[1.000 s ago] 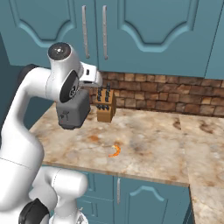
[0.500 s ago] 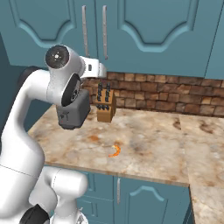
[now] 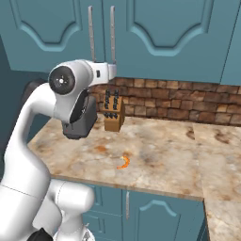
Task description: Retrieve the tupperware from the cabinet, then place the raw meat into the tupperware to avoid contamination.
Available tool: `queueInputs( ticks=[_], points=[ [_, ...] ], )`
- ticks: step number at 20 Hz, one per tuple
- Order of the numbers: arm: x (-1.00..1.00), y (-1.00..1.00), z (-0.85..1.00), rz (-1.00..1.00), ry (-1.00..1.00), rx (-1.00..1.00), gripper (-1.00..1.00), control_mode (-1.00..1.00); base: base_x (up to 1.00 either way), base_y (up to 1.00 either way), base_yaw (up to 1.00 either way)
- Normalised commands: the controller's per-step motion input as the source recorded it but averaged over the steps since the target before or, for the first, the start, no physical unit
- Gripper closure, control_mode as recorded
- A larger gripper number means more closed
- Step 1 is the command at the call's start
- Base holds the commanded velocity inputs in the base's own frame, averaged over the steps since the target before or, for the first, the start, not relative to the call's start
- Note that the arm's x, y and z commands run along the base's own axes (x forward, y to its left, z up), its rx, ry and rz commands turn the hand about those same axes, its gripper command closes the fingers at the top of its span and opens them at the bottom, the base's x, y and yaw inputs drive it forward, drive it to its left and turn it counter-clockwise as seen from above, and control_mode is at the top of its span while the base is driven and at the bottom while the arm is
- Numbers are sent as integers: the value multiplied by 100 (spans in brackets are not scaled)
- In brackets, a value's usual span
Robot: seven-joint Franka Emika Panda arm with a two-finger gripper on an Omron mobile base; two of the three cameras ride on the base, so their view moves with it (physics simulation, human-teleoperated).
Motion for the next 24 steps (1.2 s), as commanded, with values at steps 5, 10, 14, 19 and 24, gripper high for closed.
queueInputs(
  ticks=[5, 10, 14, 19, 24],
  points=[
    [0, -1, 12, 0, -27, 1, -100, -100, 0, 0, 0],
    [4, -4, 12, 0, -24, 1, -100, -100, 0, 0, 0],
    [6, -15, 17, -1, -15, 0, -100, -100, 0, 0, 0],
    [11, -17, 17, -2, -5, 0, -100, -100, 0, 0, 0],
    [19, -2, 5, 0, -1, 0, -100, -100, 0, 0, 0]
  ],
)
